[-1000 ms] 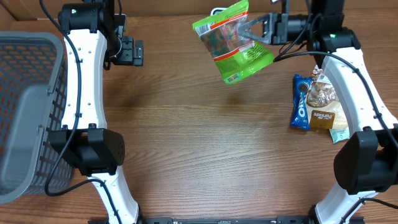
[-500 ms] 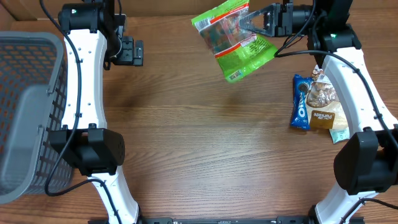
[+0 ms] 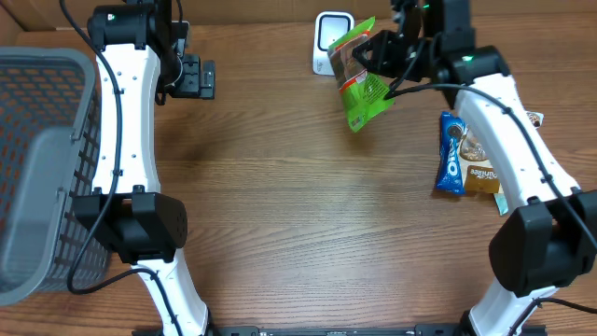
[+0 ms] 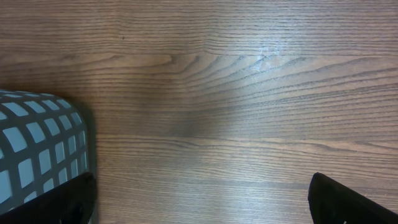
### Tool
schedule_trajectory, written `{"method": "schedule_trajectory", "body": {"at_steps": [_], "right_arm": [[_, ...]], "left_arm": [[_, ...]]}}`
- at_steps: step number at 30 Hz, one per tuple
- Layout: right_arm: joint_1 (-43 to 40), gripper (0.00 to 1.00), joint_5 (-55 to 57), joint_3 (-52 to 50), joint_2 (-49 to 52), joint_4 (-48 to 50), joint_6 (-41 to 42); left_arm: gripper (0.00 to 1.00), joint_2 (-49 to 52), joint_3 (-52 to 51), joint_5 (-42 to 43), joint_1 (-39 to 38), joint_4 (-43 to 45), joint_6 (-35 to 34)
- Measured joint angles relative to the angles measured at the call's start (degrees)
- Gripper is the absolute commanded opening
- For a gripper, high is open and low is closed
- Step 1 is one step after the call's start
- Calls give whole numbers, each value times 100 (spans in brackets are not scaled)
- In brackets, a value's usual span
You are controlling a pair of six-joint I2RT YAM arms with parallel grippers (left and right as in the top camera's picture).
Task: Scan the item barcode
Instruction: 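Lift the Haribo bag up and carry it toward the white scanner, then hold the Haribo bag barcode over the white scanner with the right gripper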
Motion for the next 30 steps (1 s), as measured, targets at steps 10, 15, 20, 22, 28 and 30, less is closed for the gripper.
{"method": "schedule_trajectory", "body": {"at_steps": [10, 15, 20, 22, 28, 30], "right_arm": [[710, 4, 4009, 0, 7, 525, -1749], [1150, 4, 5335, 7, 177, 1510, -2870], [1458, 4, 6022, 48, 1062, 3222, -4478], [1488, 4, 6122, 39, 1456, 3794, -5174], [1440, 4, 6269, 37, 2024, 4607, -6791], [1394, 4, 6325, 35, 2031, 4859, -7257]], "left_arm": [[100, 0, 0, 0, 0, 0, -2], [100, 0, 0, 0, 0, 0, -2], [100, 0, 0, 0, 0, -2, 0], [100, 0, 0, 0, 0, -11, -2], [99, 0, 0, 0, 0, -2, -2], [100, 0, 0, 0, 0, -4, -2]]}}
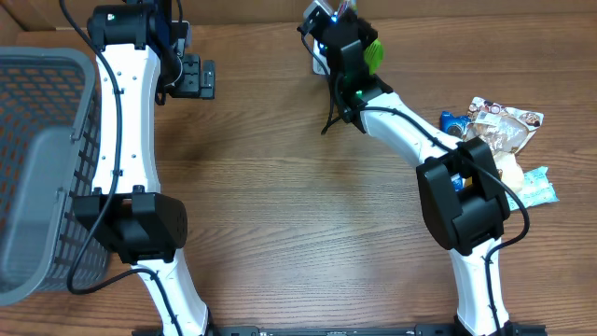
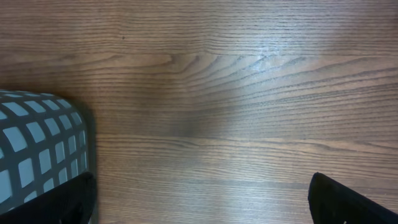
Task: Scan the item barcode
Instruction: 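Hold the Haribo bag barcode over the white scanner with the right gripper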
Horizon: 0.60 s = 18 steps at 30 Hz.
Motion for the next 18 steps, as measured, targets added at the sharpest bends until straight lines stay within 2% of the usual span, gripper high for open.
{"method": "schedule_trajectory", "body": {"at_steps": [3, 8, 18], "right_arm": [[-66, 4, 33, 2, -4, 374, -623], [-138, 4, -109, 2, -4, 280, -1342], [-299, 4, -695, 2, -2, 87, -1722]], "left_arm": [[100, 0, 0, 0, 0, 2, 0], [100, 0, 0, 0, 0, 2, 0], [100, 0, 0, 0, 0, 4, 0]]}}
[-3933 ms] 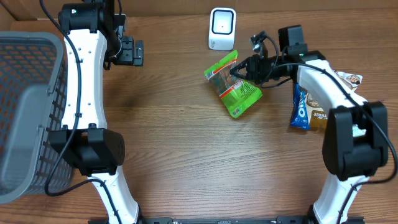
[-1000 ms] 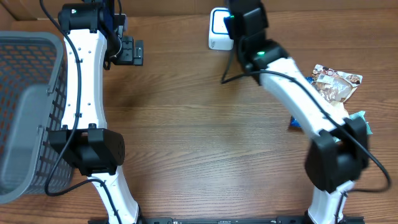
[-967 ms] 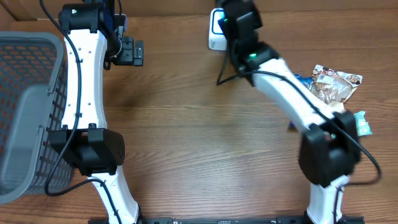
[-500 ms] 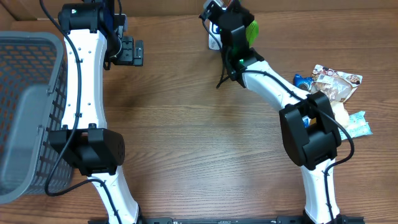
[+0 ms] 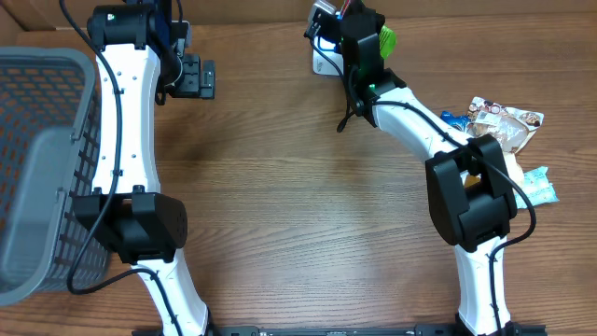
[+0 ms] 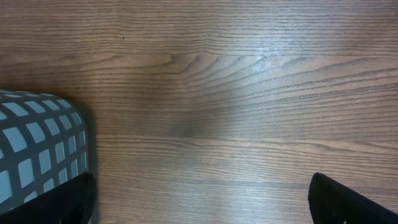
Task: Scan the item barcode
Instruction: 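Hold the Haribo bag barcode over the white scanner with the right gripper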
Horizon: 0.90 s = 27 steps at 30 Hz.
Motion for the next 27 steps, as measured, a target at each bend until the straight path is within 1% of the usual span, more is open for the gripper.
{"method": "schedule_trajectory", "body": {"at_steps": [5, 9, 18, 27], "right_arm": [[-44, 4, -74, 0, 0, 114, -306], [-144, 4, -74, 0, 2, 437, -638], [-262, 4, -208, 0, 2, 256, -861], [-345, 4, -254, 0, 4, -59, -872]], "left_arm": [[100, 0, 0, 0, 0, -2, 0], [100, 0, 0, 0, 0, -2, 0], [100, 0, 0, 0, 0, -2, 0], [100, 0, 0, 0, 0, -2, 0]]}}
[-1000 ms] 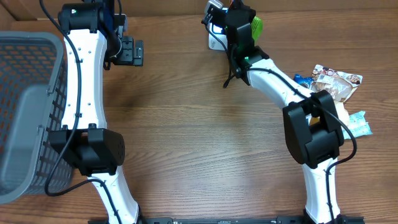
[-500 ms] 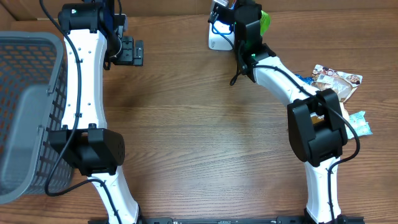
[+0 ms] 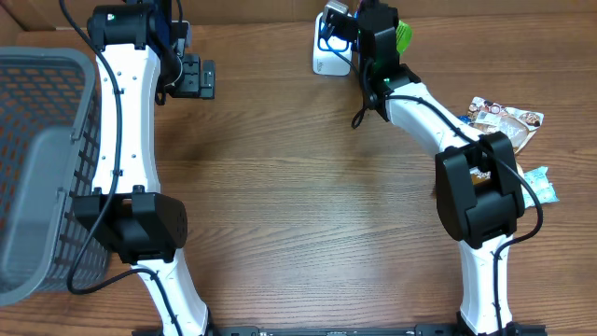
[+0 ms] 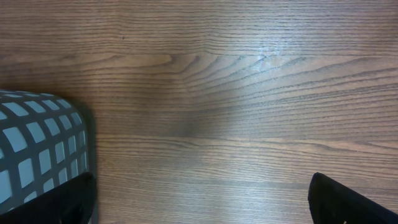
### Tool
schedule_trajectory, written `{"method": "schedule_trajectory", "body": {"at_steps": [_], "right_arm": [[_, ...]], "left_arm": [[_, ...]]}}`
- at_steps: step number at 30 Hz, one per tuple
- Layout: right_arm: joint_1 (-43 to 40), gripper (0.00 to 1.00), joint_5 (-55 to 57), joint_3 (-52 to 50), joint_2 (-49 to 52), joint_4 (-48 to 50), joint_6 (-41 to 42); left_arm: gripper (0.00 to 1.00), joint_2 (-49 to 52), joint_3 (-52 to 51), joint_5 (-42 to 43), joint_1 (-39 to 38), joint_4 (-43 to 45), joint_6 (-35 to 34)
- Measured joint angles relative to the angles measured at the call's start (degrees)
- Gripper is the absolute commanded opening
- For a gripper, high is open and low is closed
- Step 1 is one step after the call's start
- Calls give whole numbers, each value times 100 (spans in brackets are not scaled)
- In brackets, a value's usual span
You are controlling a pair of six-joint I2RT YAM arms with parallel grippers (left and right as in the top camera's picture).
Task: Scan the item barcode
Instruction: 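Hold the Haribo bag barcode over the white scanner with the right gripper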
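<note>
A white barcode scanner (image 3: 324,56) stands at the back edge of the table in the overhead view. My right gripper (image 3: 382,32) hangs just right of it, shut on a green snack packet (image 3: 402,35). Only a sliver of the packet shows beside the wrist; the arm hides the rest. My left gripper (image 3: 198,77) is up at the back left, away from the scanner. In the left wrist view it (image 4: 202,208) is open wide over bare wood, with nothing between the fingers.
A grey mesh basket (image 3: 37,159) fills the left side, and its corner (image 4: 37,143) shows in the left wrist view. Several snack packets (image 3: 504,121) and a pale blue packet (image 3: 539,183) lie at the right edge.
My right gripper and the green packet have shifted a little to the right, and more of the scanner shows. The left arm has not moved.
My right gripper first held the green packet in plain view to the right of the scanner. Then the arm was over the scanner with the packet mostly hidden beneath it. After that it stood further right at each moment. The left gripper stayed open and still.
</note>
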Motion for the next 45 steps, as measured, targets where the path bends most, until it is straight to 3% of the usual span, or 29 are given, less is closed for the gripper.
{"method": "schedule_trajectory", "body": {"at_steps": [45], "right_arm": [[890, 4, -92, 0, 0, -179, -13]], "left_arm": [[100, 0, 0, 0, 0, 0, 0]]}}
